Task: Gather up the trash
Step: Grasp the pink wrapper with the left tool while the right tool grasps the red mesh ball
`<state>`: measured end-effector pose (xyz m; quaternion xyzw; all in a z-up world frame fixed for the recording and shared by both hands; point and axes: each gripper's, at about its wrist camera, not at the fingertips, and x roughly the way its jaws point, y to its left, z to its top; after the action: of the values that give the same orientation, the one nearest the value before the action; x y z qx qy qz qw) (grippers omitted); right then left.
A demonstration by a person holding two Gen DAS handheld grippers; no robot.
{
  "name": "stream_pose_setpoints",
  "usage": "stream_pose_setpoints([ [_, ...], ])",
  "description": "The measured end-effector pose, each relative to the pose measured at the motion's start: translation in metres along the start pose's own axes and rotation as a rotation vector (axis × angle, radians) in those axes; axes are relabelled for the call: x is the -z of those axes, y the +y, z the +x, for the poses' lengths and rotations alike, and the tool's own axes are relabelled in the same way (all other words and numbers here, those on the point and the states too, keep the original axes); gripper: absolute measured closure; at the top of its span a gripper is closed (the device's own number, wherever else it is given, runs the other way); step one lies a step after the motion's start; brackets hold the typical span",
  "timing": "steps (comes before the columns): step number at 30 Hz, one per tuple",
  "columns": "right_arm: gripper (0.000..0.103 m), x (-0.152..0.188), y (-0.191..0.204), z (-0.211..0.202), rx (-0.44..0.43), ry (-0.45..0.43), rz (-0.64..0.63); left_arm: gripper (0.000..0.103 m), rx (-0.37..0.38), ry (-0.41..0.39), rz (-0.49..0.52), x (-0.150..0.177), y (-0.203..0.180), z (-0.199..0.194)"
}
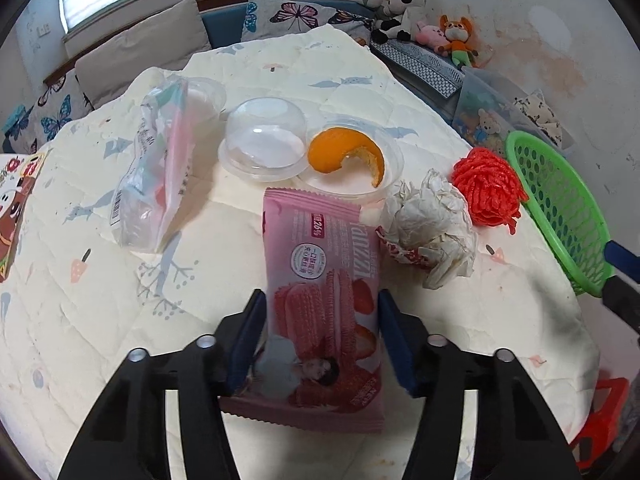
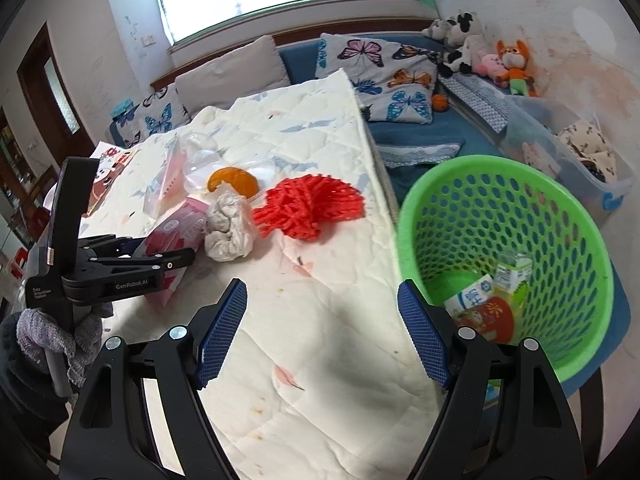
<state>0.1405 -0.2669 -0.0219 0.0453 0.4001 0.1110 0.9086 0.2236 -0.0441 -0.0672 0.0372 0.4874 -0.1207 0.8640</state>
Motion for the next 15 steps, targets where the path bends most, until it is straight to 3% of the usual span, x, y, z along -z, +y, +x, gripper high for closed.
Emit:
stream_pose_setpoints([
  [5,0.025,-0.005,0.009,0.009,-0.015,0.0,-0.01,0.062,0.011,-0.023,-0.02,0.002,0.009,-0.014],
  [15,0.026,-0.024,0.017,0.033,-0.031,-0.001,-0.001,0.066,0.027,-0.08,-0.039,0.006,0.024,-0.047],
])
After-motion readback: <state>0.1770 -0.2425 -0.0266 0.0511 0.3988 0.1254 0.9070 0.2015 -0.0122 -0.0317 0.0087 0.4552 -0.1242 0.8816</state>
